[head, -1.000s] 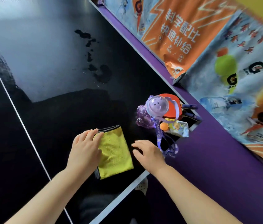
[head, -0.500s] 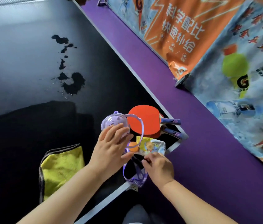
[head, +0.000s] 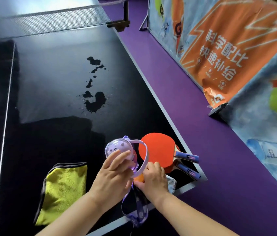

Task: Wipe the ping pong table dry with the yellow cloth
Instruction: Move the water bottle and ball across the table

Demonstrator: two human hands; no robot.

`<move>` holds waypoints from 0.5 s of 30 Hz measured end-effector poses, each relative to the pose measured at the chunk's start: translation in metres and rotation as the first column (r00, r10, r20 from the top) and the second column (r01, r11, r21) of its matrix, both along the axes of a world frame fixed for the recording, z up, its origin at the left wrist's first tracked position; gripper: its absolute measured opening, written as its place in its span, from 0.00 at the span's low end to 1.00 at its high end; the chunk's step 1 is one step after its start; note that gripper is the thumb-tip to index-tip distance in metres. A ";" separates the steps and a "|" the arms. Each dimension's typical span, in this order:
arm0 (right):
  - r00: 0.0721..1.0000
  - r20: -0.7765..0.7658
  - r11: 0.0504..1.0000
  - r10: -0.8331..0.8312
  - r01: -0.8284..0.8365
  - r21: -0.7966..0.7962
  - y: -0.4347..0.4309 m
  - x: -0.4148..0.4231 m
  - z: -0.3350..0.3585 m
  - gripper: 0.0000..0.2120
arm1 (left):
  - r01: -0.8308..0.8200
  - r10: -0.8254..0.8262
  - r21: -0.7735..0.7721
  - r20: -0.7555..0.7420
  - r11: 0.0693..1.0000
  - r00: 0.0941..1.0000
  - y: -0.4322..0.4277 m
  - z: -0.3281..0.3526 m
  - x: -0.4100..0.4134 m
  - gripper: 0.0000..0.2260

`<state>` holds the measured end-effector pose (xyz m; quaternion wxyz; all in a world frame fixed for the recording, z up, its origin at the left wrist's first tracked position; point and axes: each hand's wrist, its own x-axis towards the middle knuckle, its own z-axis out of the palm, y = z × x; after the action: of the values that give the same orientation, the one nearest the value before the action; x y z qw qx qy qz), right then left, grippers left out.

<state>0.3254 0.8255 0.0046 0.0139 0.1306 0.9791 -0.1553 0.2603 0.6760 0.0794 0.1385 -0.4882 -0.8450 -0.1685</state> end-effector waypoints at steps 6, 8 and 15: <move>0.981 0.025 0.904 -0.194 0.189 -0.383 0.010 0.003 0.009 0.13 | -0.318 0.294 0.029 0.311 0.948 0.904 0.006 0.033 -0.006 0.08; 0.967 0.105 0.877 -0.230 0.253 -0.409 0.014 0.007 0.015 0.15 | -0.457 0.368 0.044 0.529 0.888 0.765 0.013 0.042 -0.008 0.12; 0.968 0.100 0.866 -0.231 0.251 -0.433 0.025 0.019 0.027 0.18 | -0.611 0.380 0.077 0.720 0.788 0.581 0.015 0.054 -0.018 0.15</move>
<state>0.3448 0.8500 0.0316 0.0457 0.2486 0.8935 -0.3711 0.2423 0.6908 0.1333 -0.0566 -0.1045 -0.9001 -0.4192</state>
